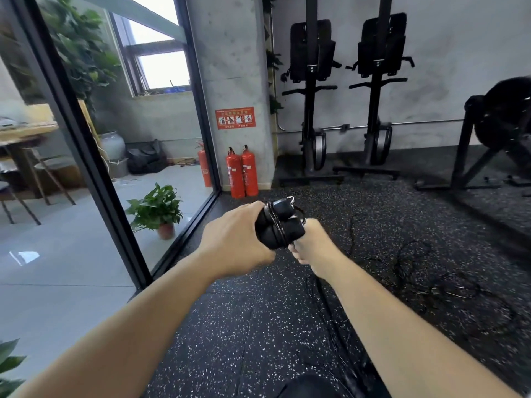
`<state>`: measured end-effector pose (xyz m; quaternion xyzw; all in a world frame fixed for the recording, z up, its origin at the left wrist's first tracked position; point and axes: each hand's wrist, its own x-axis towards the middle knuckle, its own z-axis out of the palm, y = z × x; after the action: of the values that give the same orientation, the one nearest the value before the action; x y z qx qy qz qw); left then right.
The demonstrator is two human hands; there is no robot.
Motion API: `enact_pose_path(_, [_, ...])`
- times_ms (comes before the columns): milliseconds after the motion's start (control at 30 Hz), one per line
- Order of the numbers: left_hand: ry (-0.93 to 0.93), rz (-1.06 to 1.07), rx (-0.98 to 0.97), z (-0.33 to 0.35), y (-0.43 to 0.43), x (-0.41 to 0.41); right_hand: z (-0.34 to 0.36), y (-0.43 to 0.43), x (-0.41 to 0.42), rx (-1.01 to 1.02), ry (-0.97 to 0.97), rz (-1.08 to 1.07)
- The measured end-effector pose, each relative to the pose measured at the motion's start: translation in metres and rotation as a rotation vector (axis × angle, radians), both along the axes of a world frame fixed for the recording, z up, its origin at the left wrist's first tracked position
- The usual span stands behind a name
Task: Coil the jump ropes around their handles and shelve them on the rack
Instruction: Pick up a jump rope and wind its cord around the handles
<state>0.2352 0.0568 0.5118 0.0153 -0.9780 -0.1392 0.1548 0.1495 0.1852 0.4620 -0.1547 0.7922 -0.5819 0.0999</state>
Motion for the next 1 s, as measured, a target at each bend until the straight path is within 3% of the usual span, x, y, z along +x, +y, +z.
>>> enact_pose_path(133, [-0.051, 0.172, 0.127, -0.003, -0.004, -0.013, -0.004, -0.005, 0.005, -0.084, -0.143, -0.113])
enact_pose_path(333, [-0.057, 0.312, 0.285, -0.007, -0.014, -0.032, -0.003, -0.009, 0.006, 0.174, -0.128, -0.080])
enact_pose_path(500, [-0.085, 0.402, 0.381, -0.006, -0.027, -0.038, 0.005, -0.005, 0.019, 0.394, 0.094, -0.072])
enact_pose_path(633, [-0.091, 0.453, 0.267, -0.010, -0.026, -0.040, 0.032, -0.001, 0.038, 0.547, 0.331, -0.056])
enact_pose_path(800, [0.023, 0.461, -0.122, -0.012, -0.015, -0.036, 0.064, 0.002, 0.049, 0.613, 0.520, -0.076])
enact_pose_path(1000, [0.096, 0.173, -0.458, -0.015, 0.003, -0.023, 0.098, 0.003, 0.033, 0.614, 0.809, -0.123])
